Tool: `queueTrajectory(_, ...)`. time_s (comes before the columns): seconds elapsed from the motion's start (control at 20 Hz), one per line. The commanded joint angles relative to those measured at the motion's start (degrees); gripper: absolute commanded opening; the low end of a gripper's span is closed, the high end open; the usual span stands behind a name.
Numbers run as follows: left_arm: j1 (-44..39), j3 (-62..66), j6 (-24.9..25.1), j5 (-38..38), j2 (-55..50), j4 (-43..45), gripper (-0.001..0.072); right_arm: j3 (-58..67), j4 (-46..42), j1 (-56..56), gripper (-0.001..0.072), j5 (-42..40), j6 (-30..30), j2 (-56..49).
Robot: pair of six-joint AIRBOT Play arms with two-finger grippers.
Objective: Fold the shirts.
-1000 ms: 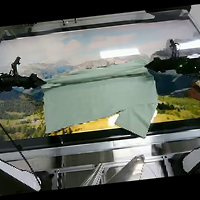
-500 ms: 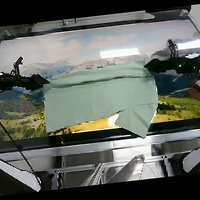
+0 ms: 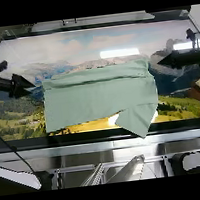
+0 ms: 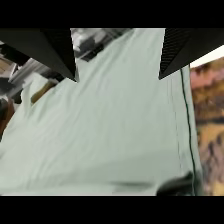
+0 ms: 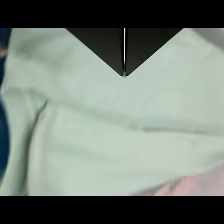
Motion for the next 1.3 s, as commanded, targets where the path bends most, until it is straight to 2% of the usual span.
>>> queueTrajectory(0.0, -0.09, -19.61, -2.89, 2.80, 9.97, 11.41, 0.0551, -10.38, -5.51, 0.96, 0.0014, 4.35, 2.97, 9.94)
queueTrajectory(0.15, -0.26, -32.72, -3.10, 11.61, 15.65, 14.16, 0.0550, -21.38, -5.46, 1.73, 0.0014, 1.64, 2.97, 20.37)
queueTrajectory(0.45, -0.33, -42.25, -2.40, 21.07, 17.31, 12.44, 0.0550, -28.81, -5.46, 1.66, 0.0015, 1.05, 2.99, 35.06)
queueTrajectory(0.6, -2.43, -44.33, 3.15, 21.94, 17.31, 4.39, 0.0537, -28.94, -5.97, 1.62, 0.0015, 0.98, 5.14, 39.06)
queueTrajectory(0.65, -3.91, -44.41, 4.07, 21.90, 17.31, 3.41, 0.0450, -29.00, -6.16, 1.62, 0.0016, 1.01, 6.03, 39.39)
queueTrajectory(0.7, -5.31, -44.09, 4.57, 21.88, 17.31, 3.15, 0.0332, -29.18, -6.21, 1.64, 0.0038, 1.05, 7.28, 39.28)
queueTrajectory(0.75, -6.49, -43.21, 4.72, 21.90, 17.33, 3.17, 0.0125, -29.59, -6.43, 1.64, 0.0206, 1.01, 7.98, 39.10)
queueTrajectory(0.8, -7.21, -42.05, 4.76, 21.57, 17.31, 3.17, 0.0000, -30.18, -7.15, 1.64, 0.0341, 1.01, 9.27, 38.60)
queueTrajectory(1.0, -7.48, -36.74, 4.74, 18.64, 17.31, 3.19, 0.0015, -37.33, -22.18, 1.57, 0.0338, 0.96, 19.41, 38.27)
queueTrajectory(1.1, -7.26, -36.11, 4.74, 18.14, 17.31, 3.21, 0.0015, -45.00, -22.95, 1.60, 0.0339, -0.44, 21.22, 38.93)
queueTrajectory(1.25, -7.28, -36.11, 5.11, 18.27, 17.31, 3.21, 0.0015, -53.86, -22.82, 1.55, 0.0340, -9.88, 22.29, 38.23)
